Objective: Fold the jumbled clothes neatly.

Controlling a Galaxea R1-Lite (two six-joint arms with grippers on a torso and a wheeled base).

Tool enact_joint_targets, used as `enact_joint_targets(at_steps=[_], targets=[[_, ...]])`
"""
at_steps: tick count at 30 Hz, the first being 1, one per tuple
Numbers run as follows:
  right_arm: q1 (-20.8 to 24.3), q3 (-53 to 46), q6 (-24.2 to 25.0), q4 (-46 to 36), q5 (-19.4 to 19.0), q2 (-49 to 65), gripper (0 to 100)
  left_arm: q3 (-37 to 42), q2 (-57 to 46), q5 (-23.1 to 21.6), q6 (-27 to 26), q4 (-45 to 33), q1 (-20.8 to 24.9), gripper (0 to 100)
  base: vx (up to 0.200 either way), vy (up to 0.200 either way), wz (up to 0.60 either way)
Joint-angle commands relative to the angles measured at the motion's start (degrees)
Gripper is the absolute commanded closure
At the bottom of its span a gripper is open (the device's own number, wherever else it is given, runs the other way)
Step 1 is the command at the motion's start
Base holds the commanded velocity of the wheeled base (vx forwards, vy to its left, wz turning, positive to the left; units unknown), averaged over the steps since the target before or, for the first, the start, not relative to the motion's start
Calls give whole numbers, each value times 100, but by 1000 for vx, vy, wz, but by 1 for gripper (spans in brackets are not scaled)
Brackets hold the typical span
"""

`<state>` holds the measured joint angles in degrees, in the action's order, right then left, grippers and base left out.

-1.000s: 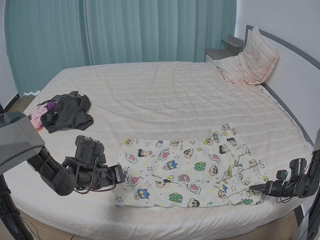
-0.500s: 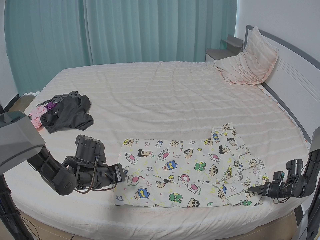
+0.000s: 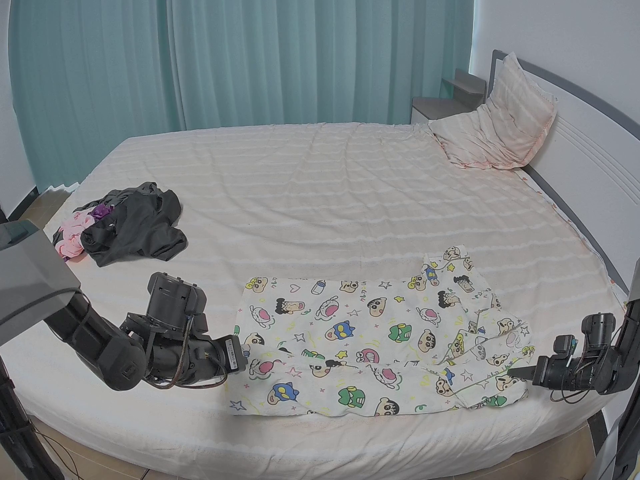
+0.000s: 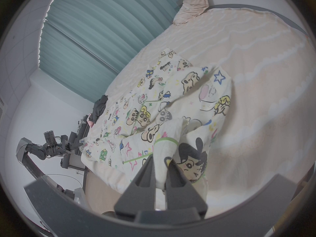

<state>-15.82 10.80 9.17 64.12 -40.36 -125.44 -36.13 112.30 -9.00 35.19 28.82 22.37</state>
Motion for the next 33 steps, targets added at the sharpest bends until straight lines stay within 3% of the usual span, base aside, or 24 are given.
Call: enact_joint_targets(at_steps=[1,9,19,25,29,33], targets=[[-149,-157,-3,13,-174,486,100,-17,-455,3,31,-421,39,100,0,0,0],[-299,-307,-64,21,-235,837,100,1,-1052,-23,40,-1511,189,100,0,0,0],[-263,-315,-55,250,-218,828,100,10,-938,-129,286,-2293,479,100,0,0,0],[-237,-254,-55,267,-209,784,100,-175,-727,-199,313,-2381,409,100,0,0,0],[-193,-69,-47,267,-182,635,100,-579,-578,-217,814,-2346,233,100,0,0,0],[-167,80,-29,267,-174,486,100,-825,-375,-217,963,-2346,145,100,0,0,0]])
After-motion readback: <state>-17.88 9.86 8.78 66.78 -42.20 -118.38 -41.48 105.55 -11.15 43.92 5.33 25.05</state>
